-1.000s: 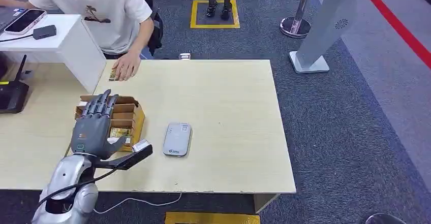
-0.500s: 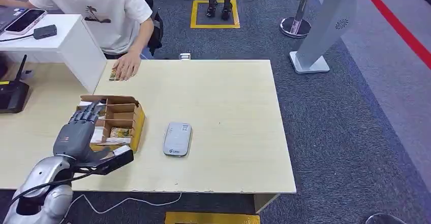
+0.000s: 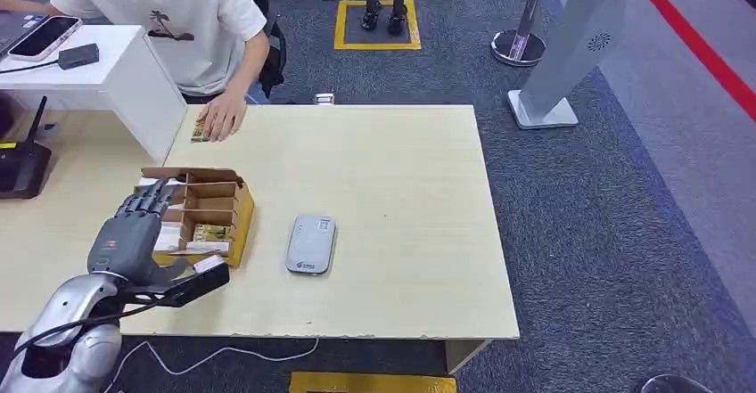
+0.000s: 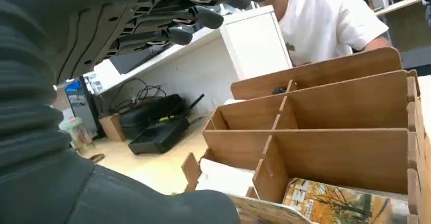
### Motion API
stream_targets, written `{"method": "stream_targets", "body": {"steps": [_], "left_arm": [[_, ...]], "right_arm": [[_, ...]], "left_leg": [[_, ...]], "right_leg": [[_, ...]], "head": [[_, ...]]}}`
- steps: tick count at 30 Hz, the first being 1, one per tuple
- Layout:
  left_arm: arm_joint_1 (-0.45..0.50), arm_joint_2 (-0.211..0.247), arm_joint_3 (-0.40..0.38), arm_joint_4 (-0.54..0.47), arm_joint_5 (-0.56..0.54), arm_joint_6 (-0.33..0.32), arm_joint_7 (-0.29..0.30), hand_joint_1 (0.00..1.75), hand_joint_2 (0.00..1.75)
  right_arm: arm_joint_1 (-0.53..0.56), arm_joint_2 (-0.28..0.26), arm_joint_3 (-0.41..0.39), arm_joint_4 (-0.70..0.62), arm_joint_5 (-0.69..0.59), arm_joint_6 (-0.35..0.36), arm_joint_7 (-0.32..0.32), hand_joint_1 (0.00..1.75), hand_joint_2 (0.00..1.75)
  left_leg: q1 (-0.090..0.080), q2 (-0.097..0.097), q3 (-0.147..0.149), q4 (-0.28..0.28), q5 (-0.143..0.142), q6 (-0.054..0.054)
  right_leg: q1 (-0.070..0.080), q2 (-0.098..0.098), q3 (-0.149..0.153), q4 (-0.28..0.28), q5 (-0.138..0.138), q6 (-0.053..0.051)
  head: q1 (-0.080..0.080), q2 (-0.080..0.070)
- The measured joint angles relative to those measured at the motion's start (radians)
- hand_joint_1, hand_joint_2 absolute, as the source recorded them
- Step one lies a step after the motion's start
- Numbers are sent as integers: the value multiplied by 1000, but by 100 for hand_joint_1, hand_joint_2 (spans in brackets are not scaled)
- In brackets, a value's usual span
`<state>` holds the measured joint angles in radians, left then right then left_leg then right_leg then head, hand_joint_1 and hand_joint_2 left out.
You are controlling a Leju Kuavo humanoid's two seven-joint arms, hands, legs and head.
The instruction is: Pass the card to the sensor for recognition and then transmit it.
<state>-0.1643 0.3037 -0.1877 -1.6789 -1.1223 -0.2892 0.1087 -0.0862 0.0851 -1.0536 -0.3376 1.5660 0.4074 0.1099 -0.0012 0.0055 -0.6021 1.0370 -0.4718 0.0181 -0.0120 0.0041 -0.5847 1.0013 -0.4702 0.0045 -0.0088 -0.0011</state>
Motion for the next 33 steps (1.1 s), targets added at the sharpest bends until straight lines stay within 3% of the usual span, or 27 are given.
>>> {"method": "stream_targets", "body": {"steps": [17, 26, 33], "left_arm": [[25, 69, 11, 0, 90, -26, 15, 0, 175], [28, 77, 11, 0, 96, -30, 15, 0, 175], [61, 119, 11, 0, 193, -64, 15, 0, 175]], "right_arm": [[-1, 0, 6, 0, 0, 0, -5, 0, 0], [-1, -1, 13, 0, 0, 0, -6, 0, 0], [-1, -6, 21, 0, 0, 0, -13, 0, 0]], "left_leg": [[0, 0, 0, 0, 0, 0], [0, 0, 0, 0, 0, 0], [0, 0, 0, 0, 0, 0]], "right_leg": [[0, -1, 0, 0, 0, 0], [0, 0, 0, 0, 0, 0], [0, 0, 0, 0, 0, 0]], "head": [[1, 0], [1, 0], [1, 0]]}}
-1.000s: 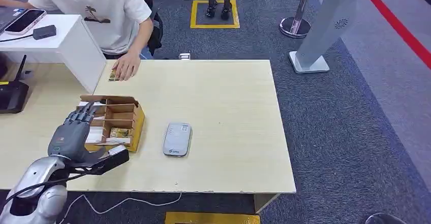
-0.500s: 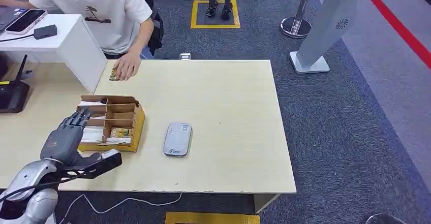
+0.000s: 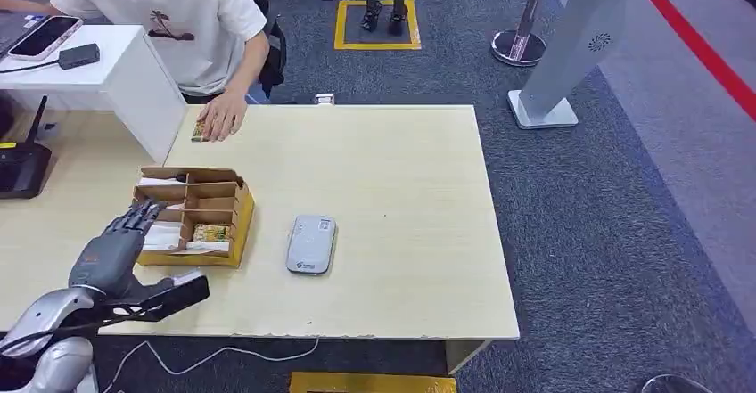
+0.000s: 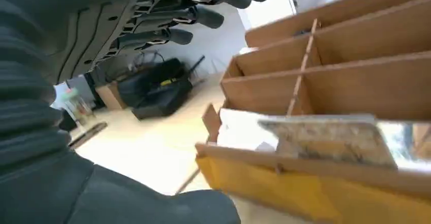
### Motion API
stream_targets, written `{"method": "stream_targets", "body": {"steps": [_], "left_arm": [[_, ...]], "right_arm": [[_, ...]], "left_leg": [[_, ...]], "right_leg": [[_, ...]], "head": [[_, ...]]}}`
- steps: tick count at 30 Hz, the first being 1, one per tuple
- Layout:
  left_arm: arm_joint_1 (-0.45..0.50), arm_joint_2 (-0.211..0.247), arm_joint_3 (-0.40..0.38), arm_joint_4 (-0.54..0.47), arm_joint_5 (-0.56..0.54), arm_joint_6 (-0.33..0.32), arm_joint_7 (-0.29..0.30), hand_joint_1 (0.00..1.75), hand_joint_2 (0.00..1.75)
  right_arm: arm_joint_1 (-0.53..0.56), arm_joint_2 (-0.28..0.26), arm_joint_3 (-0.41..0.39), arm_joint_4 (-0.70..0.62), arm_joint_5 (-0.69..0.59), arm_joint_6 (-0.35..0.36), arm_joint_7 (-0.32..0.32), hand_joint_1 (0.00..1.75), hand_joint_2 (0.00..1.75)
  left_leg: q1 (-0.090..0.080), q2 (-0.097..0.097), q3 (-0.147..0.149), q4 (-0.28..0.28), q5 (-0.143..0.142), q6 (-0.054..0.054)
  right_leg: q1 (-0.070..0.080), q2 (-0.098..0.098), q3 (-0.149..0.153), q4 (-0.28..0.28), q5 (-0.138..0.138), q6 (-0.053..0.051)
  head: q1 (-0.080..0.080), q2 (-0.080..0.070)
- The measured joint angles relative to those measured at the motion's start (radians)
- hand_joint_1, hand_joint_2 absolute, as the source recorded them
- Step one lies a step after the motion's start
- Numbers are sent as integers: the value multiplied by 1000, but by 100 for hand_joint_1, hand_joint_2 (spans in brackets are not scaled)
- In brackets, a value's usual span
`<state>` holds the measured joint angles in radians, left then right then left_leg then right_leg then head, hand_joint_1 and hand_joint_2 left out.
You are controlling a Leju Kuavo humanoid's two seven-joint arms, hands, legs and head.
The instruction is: Pass the card to the sensor for recognition and then transmit it.
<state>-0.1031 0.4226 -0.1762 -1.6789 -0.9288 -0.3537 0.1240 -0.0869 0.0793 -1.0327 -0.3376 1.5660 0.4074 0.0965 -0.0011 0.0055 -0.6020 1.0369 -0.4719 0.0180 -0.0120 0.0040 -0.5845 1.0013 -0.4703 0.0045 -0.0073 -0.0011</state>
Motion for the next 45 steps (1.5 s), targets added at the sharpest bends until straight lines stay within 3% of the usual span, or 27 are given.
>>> {"method": "stream_targets", "body": {"steps": [7, 14, 35, 41, 45], "left_arm": [[58, 65, 1, 0, 95, -24, 2, 0, 175], [64, 97, 16, 22, 134, -51, 8, 0, 175], [24, 96, 18, 96, 134, -47, 19, 0, 175], [11, 90, 18, 109, 116, -30, 20, 0, 175], [-24, 69, 18, 129, 50, 24, 22, 0, 175]], "right_arm": [[0, -6, 14, 1, 0, 0, -4, 0, 0], [0, -11, 45, 4, 0, 0, -5, 0, 0], [-5, -16, 77, 9, 0, 0, -4, 0, 0], [-6, -16, 81, 9, 0, 0, -1, 0, 0], [-6, -16, 81, 10, 0, 0, -1, 0, 0]], "left_leg": [[0, 0, 0, 0, 0, 0], [0, 0, 0, 0, 0, 0], [0, 0, 0, 0, 0, 0], [0, 0, 0, 0, 0, 0], [0, -1, 0, 0, 0, 0]], "right_leg": [[0, 0, 0, 0, 0, 0], [0, 0, 0, 0, 0, 0], [0, 0, 0, 0, 0, 0], [0, 0, 0, 0, 0, 0], [0, -1, 0, 0, 0, 0]], "head": [[0, 0], [0, 0], [0, 0], [0, 0], [0, 0]]}}
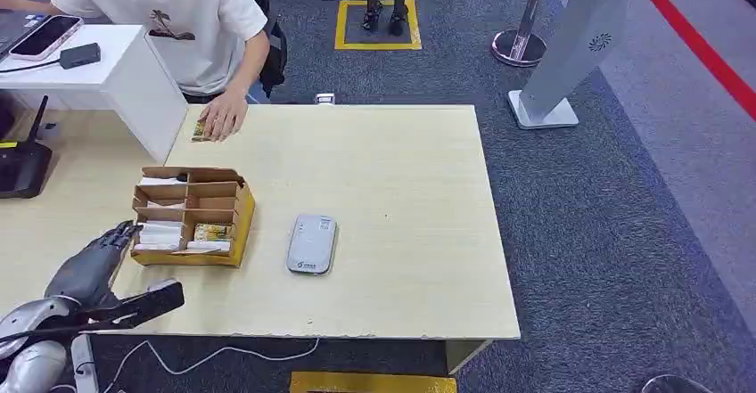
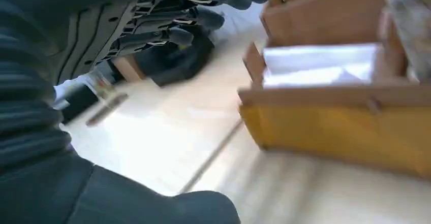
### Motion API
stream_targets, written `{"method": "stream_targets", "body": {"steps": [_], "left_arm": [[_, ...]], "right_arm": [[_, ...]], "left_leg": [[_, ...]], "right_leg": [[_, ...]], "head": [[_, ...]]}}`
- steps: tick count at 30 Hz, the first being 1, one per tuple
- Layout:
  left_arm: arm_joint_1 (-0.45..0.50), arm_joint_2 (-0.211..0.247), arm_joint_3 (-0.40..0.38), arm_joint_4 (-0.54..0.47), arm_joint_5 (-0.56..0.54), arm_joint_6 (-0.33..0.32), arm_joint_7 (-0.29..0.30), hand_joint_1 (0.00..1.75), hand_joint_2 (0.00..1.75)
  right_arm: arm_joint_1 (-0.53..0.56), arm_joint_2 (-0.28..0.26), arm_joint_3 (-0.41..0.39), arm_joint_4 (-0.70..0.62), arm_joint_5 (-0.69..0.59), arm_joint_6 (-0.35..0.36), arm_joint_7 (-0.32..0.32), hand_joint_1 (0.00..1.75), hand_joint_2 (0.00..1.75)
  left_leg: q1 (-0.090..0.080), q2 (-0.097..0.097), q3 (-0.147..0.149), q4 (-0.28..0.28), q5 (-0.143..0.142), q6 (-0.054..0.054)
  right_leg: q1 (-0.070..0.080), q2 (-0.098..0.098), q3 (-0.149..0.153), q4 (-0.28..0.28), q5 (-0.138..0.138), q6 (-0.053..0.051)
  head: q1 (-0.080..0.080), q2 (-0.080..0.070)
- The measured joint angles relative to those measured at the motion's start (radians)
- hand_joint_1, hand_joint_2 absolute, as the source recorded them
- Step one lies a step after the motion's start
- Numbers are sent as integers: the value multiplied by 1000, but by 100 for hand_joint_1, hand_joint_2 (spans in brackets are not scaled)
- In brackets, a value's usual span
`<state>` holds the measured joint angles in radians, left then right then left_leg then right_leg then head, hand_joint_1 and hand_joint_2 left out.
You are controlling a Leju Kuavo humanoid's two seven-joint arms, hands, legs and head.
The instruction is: Pass the card to the sensor for recognition and then transmit it.
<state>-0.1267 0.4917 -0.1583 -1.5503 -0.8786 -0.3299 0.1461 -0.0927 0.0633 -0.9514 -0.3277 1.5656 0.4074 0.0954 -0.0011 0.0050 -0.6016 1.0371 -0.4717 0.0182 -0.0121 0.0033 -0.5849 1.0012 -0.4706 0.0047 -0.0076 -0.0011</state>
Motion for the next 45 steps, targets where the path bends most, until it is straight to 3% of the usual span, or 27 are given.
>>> {"method": "stream_targets", "body": {"steps": [7, 15, 27, 45], "left_arm": [[-121, -75, 0, 62, -77, 27, 0, 0, 175], [-164, -121, 0, 100, -101, 29, -1, 0, 175], [-198, -148, 0, 122, -109, 27, -3, 0, 175], [-204, -148, 0, 129, -91, 13, -6, 0, 175]], "right_arm": [[-10, 0, 2, 0, 0, 0, 0, 0, 0], [-10, 0, 2, 1, 0, 0, 1, 0, 0], [-10, 0, 2, 4, 0, 0, 1, 0, 0], [-11, 0, 2, 5, 0, 0, 1, 0, 0]], "left_leg": [[0, -1, 0, 0, 0, 0], [0, 0, 0, 0, 0, 0], [0, 0, 0, 0, 0, 0], [0, 0, 0, 0, 0, 0]], "right_leg": [[0, -1, 1, 0, 1, 0], [0, 0, 0, 0, 1, 0], [0, 0, 0, 0, 1, 0], [0, 0, 0, 0, 1, 0]], "head": [[0, 0], [0, 0], [0, 0], [0, 0]]}}
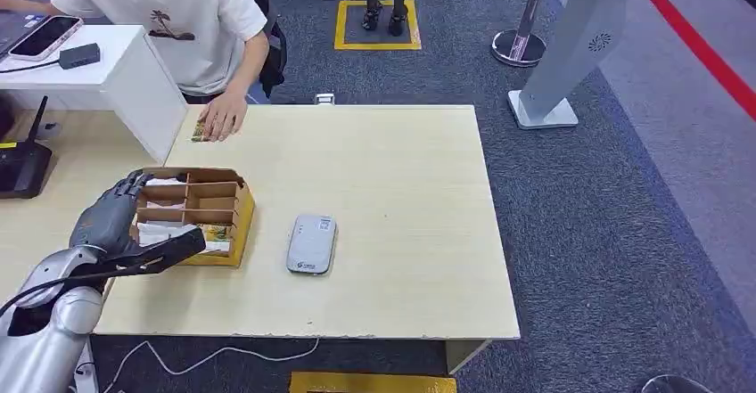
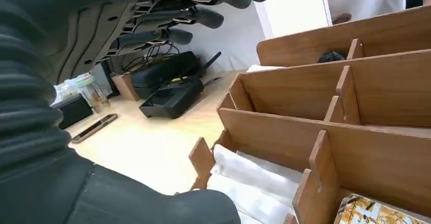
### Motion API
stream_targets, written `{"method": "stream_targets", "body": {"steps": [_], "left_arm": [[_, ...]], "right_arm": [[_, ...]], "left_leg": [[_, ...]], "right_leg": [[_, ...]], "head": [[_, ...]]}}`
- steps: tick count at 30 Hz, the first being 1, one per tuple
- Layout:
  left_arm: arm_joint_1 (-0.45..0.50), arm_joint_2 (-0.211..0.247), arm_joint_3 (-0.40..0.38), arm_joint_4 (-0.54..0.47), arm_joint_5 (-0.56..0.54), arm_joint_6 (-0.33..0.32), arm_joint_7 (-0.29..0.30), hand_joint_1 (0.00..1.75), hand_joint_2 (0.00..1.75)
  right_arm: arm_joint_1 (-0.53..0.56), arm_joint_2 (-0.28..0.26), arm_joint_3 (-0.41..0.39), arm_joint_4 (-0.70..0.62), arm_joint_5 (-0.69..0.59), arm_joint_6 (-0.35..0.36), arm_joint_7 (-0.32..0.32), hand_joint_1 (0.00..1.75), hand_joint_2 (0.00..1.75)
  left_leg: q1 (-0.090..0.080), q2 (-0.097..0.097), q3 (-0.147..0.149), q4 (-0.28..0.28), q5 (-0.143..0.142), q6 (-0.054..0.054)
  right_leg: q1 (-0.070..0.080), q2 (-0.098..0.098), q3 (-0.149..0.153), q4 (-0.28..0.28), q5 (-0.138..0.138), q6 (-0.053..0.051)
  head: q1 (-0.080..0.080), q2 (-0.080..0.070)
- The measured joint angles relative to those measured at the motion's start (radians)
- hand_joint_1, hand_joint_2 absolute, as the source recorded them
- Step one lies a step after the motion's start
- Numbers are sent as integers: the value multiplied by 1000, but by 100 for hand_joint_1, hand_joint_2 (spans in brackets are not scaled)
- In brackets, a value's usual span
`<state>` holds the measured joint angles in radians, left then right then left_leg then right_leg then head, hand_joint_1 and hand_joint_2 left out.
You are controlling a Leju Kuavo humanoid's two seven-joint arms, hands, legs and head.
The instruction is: Pass the card to the sensor for recognition and then transmit it.
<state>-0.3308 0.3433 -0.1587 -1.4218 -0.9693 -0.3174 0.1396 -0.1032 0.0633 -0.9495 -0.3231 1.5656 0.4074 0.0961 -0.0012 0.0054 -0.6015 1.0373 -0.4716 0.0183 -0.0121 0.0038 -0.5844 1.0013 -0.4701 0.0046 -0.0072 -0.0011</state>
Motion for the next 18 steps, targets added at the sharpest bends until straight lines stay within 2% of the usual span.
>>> {"method": "stream_targets", "body": {"steps": [18], "left_arm": [[0, 0, 0, 1, 0, 0, 0, 0, 175]], "right_arm": [[0, 0, 0, 0, 0, 0, 0, 0, 0]], "left_leg": [[0, 0, 0, 0, 0, 0]], "right_leg": [[0, 0, 0, 0, 0, 0]], "head": [[0, 0]]}}
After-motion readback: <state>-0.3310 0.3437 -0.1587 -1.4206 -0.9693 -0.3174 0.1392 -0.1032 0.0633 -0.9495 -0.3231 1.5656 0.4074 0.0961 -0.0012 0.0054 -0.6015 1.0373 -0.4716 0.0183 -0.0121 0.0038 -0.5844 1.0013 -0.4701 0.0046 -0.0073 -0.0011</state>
